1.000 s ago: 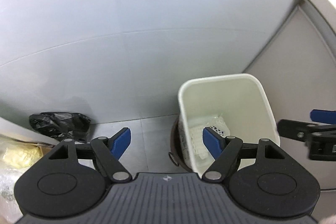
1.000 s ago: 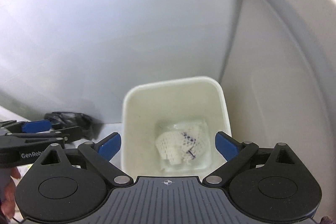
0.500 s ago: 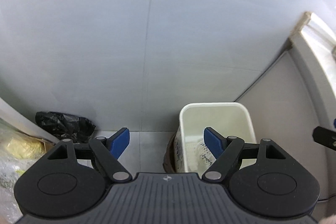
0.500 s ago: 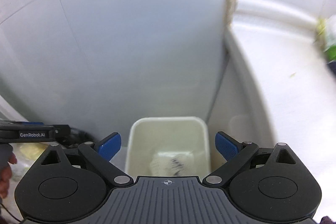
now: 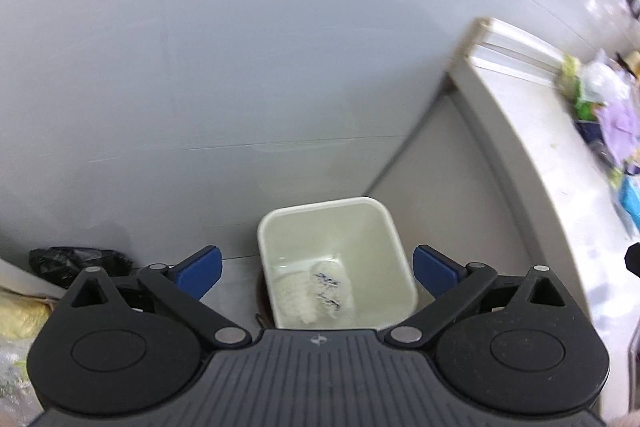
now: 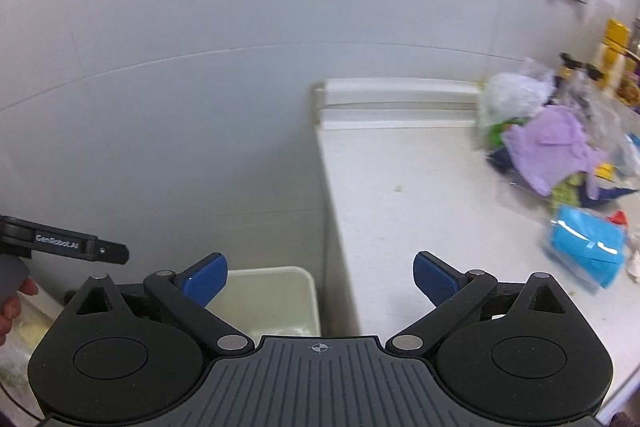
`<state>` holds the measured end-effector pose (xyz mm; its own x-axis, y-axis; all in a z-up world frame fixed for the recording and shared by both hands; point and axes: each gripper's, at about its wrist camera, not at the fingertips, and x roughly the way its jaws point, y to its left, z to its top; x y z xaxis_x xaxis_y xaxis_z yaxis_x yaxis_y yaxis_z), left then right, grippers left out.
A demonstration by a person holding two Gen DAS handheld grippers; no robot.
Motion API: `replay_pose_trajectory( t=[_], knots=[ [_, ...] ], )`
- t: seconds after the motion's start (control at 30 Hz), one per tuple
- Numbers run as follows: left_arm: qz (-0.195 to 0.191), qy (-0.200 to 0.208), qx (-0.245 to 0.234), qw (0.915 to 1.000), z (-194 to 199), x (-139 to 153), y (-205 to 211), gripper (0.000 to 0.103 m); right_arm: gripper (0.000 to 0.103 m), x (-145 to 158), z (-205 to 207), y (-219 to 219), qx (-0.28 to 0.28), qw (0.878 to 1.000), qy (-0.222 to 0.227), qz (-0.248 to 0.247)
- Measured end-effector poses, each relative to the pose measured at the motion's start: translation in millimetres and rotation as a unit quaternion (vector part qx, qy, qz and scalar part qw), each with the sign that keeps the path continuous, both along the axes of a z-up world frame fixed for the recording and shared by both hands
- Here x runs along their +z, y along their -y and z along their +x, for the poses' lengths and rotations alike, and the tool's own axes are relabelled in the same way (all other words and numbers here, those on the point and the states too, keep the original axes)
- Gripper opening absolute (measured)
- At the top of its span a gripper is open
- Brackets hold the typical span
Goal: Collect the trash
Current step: 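Move both tools back from the bin toward the counter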
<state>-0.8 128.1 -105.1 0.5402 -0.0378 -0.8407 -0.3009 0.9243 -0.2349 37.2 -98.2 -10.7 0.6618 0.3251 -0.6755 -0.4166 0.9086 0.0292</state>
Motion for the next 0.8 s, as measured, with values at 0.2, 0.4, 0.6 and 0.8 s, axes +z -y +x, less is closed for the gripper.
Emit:
replay_pose_trajectory(
  t=[0.2, 0.4, 0.6, 0.8],
  knots=[
    [0.005, 0.001, -0.039, 0.9992, 9, 13, 32, 0.102, 0.101, 0, 5, 39, -0.046, 0.999, 0.008, -0.006],
    [0.017, 0.017, -0.066, 0.9975, 14, 25, 61, 0.102, 0.101, 2, 2, 79, -0.086, 0.996, 0.014, -0.006],
    [0.016, 0.029, -0.093, 0.9951, 24, 32, 86, 0.102, 0.101, 1, 8, 107, -0.102, 0.995, 0.008, -0.011],
    [0.011, 0.028, -0.108, 0.9937, 40, 34, 110, 0.102, 0.101, -2, 19, 127, -0.103, 0.994, 0.018, -0.022]
  ],
)
